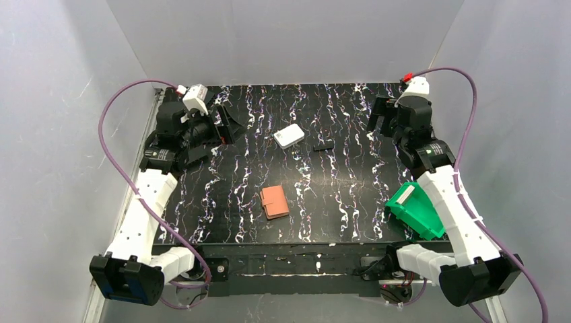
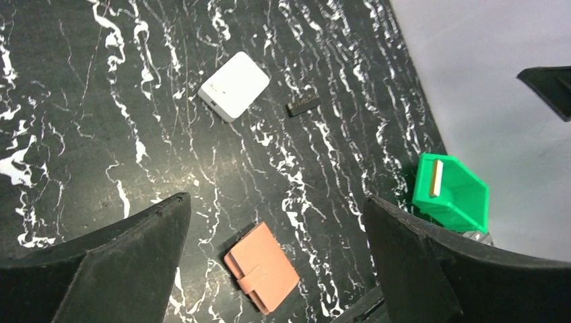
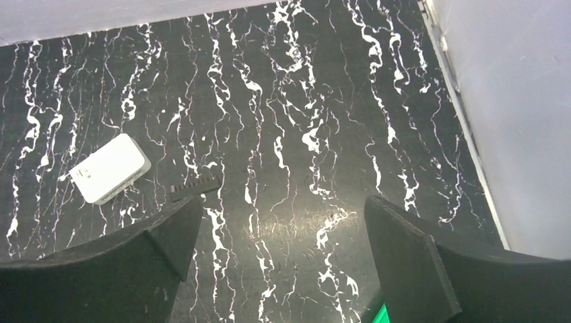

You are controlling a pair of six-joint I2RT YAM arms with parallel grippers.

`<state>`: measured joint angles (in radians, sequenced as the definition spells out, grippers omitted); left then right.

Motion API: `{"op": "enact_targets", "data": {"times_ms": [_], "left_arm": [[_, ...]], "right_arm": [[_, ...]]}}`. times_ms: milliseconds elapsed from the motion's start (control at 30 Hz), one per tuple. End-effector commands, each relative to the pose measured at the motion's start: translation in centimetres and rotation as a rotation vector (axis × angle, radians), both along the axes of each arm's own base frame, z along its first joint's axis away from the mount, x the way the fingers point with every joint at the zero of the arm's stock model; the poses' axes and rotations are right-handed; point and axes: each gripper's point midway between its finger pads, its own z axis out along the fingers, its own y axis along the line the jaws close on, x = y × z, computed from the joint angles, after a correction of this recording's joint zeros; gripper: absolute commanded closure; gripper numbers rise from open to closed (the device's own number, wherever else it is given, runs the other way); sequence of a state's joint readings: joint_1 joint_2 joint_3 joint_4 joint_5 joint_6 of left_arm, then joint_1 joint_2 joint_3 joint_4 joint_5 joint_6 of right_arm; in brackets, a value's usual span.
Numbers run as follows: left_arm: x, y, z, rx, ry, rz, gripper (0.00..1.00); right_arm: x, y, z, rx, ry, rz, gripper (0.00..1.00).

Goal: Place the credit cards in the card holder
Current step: Open the card holder at the center of the board.

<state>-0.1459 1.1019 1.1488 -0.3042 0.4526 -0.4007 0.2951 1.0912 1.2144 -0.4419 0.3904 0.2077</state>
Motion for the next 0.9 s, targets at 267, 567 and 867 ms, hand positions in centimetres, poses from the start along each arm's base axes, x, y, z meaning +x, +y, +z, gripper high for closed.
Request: {"op": "enact_targets", "data": {"times_ms": [267, 567, 867], "left_arm": [[-0.4, 0.4, -6.6, 0.136, 0.163, -0.076, 0.01], [-2.2, -1.9, -13.5, 0.002, 0.482, -0.093, 0.04], [-7.6, -5.0, -20.7, -0.034, 0.655, -0.105, 0.21]], "right_arm": [[-0.2, 8.7, -6.0, 0.303, 0.144, 0.346, 0.0], [-4.5, 19.9, -14.1, 0.382, 0.483, 0.715, 0.09], [-10.9, 29.4, -20.5, 0.46, 0.622, 0.913, 0.45]]}}
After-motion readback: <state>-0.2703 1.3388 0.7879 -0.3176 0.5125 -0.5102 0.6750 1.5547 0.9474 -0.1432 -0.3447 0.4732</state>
